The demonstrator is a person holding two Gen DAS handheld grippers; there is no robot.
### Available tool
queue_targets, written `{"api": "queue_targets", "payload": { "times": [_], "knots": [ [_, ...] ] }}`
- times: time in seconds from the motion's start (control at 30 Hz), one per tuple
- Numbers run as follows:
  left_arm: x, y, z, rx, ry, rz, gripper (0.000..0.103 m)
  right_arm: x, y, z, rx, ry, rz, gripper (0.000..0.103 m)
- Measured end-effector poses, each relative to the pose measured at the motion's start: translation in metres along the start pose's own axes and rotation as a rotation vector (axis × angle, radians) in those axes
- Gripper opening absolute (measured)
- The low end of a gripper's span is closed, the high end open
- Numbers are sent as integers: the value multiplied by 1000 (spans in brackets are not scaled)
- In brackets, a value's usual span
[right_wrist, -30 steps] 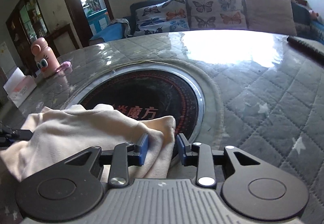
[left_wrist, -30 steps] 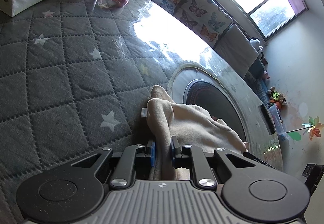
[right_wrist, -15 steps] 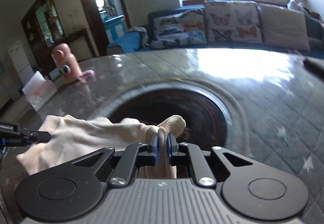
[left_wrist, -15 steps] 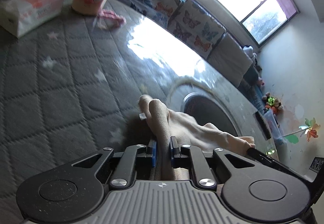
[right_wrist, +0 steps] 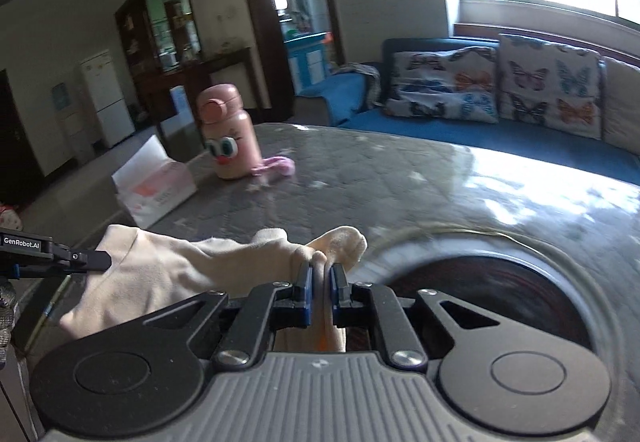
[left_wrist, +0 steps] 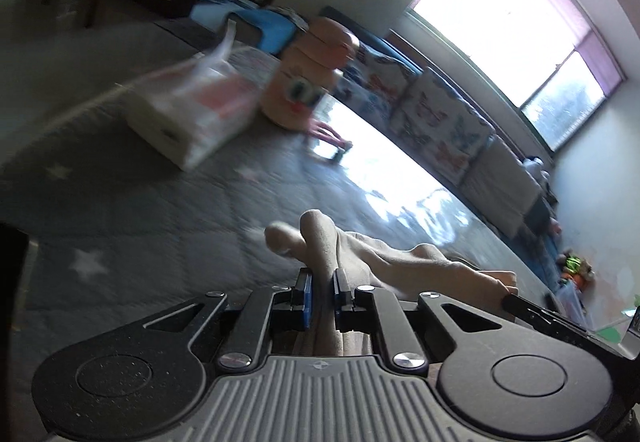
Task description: Fold clothes
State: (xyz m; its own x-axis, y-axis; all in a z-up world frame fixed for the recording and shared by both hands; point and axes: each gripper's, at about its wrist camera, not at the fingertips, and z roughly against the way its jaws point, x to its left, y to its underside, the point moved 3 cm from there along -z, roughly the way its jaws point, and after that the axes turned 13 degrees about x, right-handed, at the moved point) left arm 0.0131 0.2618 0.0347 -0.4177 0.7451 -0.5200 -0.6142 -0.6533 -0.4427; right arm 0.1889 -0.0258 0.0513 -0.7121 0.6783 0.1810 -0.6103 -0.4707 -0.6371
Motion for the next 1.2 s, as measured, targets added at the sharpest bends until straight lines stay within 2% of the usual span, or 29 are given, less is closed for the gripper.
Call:
{"api": "queue_targets", "payload": {
  "times": [0.23,0.37,0.57,0.7,0.83,1.2],
  "knots": [
    [27,-5,1,-14,-55,45,11,22,-15,-39,30,-14,20,8],
    [36,-7,3,-25,-86,53,11,27,-19,-48,28,-26,30,8],
    [42,-9,6,-27,-131,42,13,28,-22,-63,59,16,52,12],
    [39,-14,16,-54,-132,29,20,29,-25,-70,76,36,70,12],
    [28,-19,11,-48,-114,2,20,38,-29,-74,91,-9,87,12],
    [-6,-30,-44,33,-72,-68,18,71,-36,-114,139,-94,151,12]
  ]
}}
